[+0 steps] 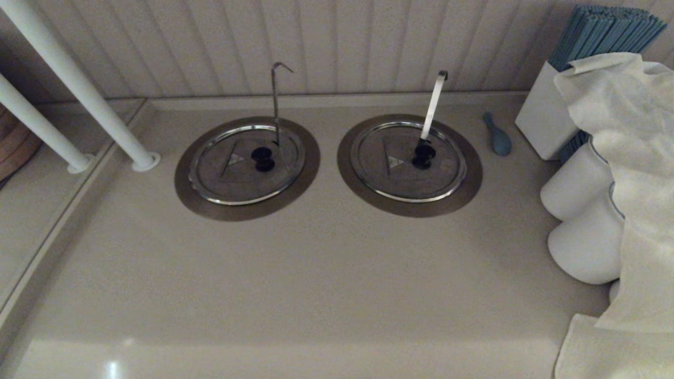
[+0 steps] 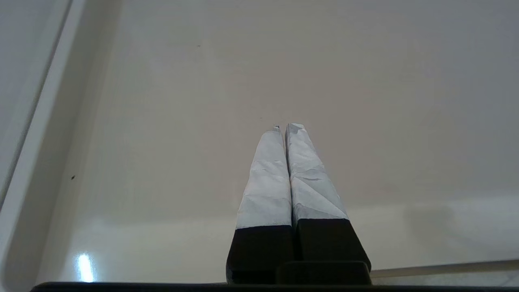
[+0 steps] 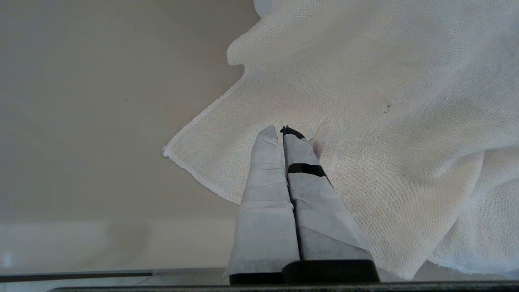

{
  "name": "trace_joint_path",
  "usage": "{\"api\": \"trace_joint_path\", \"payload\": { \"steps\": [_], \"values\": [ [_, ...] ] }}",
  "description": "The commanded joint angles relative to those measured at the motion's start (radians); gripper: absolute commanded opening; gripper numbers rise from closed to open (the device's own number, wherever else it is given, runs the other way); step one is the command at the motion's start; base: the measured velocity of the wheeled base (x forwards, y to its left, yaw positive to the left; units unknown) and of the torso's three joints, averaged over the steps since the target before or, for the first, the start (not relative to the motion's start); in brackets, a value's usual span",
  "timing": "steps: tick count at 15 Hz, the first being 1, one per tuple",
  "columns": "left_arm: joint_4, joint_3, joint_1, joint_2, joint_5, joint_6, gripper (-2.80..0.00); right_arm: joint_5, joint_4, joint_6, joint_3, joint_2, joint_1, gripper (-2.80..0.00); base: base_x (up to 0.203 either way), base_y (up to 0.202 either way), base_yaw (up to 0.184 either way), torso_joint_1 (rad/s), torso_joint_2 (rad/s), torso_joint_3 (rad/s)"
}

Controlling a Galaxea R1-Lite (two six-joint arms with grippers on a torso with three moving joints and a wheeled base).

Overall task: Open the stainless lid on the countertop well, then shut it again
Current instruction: Open the lid

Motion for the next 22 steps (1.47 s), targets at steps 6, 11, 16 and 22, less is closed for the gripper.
{"api": "trace_joint_path", "payload": {
  "steps": [6,11,16,22],
  "values": [
    [0.025,-0.104,0.000,0.001,0.024,-0.038,-2.80,0.000,0.000,0.000,0.000,0.000,0.001,-2.80,0.000,0.000,0.000,0.000,0.00,0.000],
    [0.250,-0.653,0.000,0.221,-0.020,-0.038,-2.80,0.000,0.000,-0.001,0.000,0.001,0.000,-2.80,0.000,0.000,0.000,0.000,0.00,0.000],
    [0.308,-1.129,0.000,0.795,0.035,-0.053,-2.80,0.000,0.000,-0.001,0.000,0.000,0.001,-2.80,0.000,0.000,0.000,0.000,0.00,0.000],
    [0.458,-1.651,-0.045,1.475,0.043,-0.217,-2.80,0.000,0.000,0.001,0.000,0.000,0.001,-2.80,0.000,0.000,0.000,0.000,0.00,0.000]
  ]
}}
